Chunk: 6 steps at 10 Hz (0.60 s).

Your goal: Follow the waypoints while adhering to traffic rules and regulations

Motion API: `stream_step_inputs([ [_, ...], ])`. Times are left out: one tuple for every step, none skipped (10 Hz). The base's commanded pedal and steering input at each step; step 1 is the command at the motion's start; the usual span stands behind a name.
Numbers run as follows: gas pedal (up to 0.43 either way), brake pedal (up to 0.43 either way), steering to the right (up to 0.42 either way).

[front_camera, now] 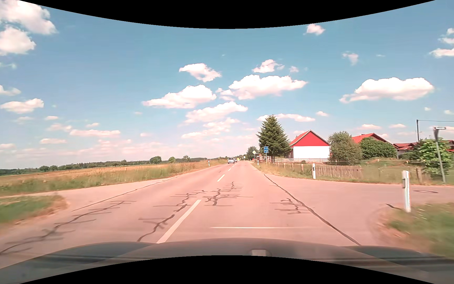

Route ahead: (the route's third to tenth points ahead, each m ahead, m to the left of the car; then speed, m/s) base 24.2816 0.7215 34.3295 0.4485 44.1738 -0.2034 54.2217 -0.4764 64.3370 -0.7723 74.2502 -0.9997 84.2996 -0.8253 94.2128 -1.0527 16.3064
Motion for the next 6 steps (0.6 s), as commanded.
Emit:
stream_step_inputs([
  [0.169, 0.000, 0.000],
  [0.169, 0.000, 0.000],
  [0.169, 0.000, 0.000],
  [0.169, 0.000, 0.000],
  [0.169, 0.000, 0.000],
  [0.169, 0.000, 0.000],
])
